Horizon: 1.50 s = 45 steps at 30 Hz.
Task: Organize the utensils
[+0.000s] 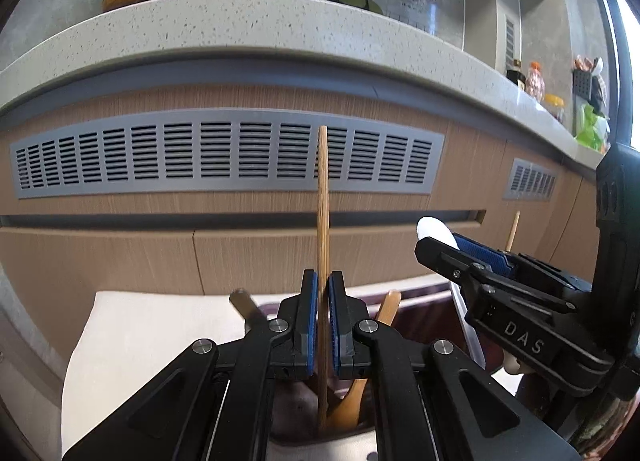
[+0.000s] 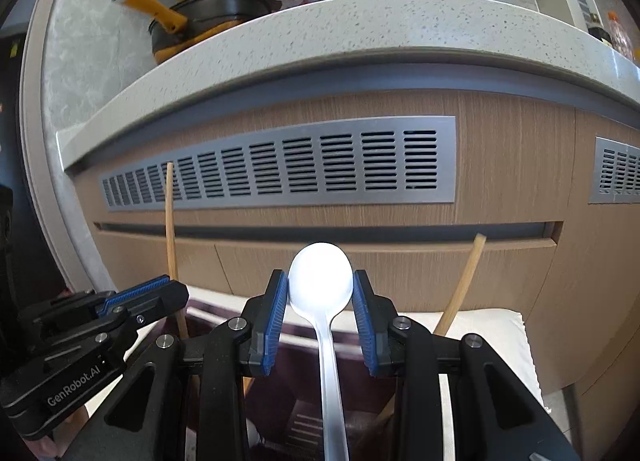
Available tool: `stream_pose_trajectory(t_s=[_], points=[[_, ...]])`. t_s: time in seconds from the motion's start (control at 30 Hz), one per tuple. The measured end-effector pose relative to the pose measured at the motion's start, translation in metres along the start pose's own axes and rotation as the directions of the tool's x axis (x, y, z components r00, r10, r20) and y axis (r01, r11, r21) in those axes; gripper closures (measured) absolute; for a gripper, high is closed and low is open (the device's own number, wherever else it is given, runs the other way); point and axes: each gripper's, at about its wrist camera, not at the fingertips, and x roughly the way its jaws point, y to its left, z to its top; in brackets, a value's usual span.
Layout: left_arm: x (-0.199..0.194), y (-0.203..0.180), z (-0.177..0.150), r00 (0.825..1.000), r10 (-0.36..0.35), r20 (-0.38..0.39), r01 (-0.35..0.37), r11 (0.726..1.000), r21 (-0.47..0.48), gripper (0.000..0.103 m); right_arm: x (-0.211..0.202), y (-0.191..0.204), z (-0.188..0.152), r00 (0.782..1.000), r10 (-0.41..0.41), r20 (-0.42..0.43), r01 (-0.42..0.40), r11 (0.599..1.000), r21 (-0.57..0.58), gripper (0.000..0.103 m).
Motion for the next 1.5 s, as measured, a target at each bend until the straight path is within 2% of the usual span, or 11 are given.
stream_pose_trajectory(t_s=[0.33,0.4,0.47,0.6,0.77,0.9,1.07,1.13,1.2,1.27,1.5], points=[[-0.020,0.010,-0.008,0.998,0.008,-0.055,-0.011,0.999,-0.043,0.094,-0.008,0.001,-0.016,0.997,-0.010,-0.080,0.008,1.000,-0.022,0.069],[-0.030,0.012,-0.006,0.999,0.016,-0.052,-0.018,0.999,-0.043,0.088,-0.018,0.003,-0.016,0.996,-0.016,-0.090,0.013,0.999,-0.036,0.069],[-0.038,0.013,-0.004,0.998,0.025,-0.056,-0.027,0.999,-0.044,0.075,-0.033,0.006,-0.014,0.996,-0.021,-0.084,0.016,0.998,-0.064,0.067],[-0.059,0.016,-0.009,0.996,0.038,-0.075,-0.042,0.998,-0.047,0.069,-0.069,0.014,-0.011,0.996,-0.063,-0.067,0.054,0.991,-0.121,0.039],[-0.085,0.017,-0.025,0.988,0.063,-0.138,-0.066,0.998,-0.020,0.065,-0.101,0.018,-0.019,0.986,-0.103,-0.130,0.082,0.983,-0.162,0.023],[-0.103,0.019,-0.045,0.978,0.073,-0.195,-0.076,0.997,-0.005,0.059,-0.112,0.016,-0.040,0.969,-0.117,-0.216,0.080,0.982,-0.173,0.023],[-0.121,0.016,-0.079,0.956,0.101,-0.277,-0.092,0.995,0.046,0.053,-0.115,0.014,-0.088,0.919,-0.111,-0.379,0.055,0.986,-0.156,0.023],[-0.127,0.018,-0.093,0.945,0.107,-0.310,-0.096,0.994,0.051,0.051,-0.114,0.015,-0.106,0.897,-0.108,-0.428,0.047,0.987,-0.152,0.030],[-0.131,0.019,-0.106,0.934,0.105,-0.342,-0.095,0.994,0.047,0.050,-0.109,0.016,-0.121,0.875,-0.097,-0.475,0.035,0.990,-0.136,0.048],[-0.132,0.019,-0.115,0.924,0.103,-0.369,-0.096,0.995,0.040,0.049,-0.102,0.015,-0.131,0.855,-0.082,-0.512,0.036,0.994,-0.099,0.054],[-0.132,0.017,-0.135,0.893,0.098,-0.440,-0.091,0.995,0.038,0.046,-0.094,0.012,-0.139,0.841,-0.064,-0.538,0.039,0.998,-0.057,0.058]])
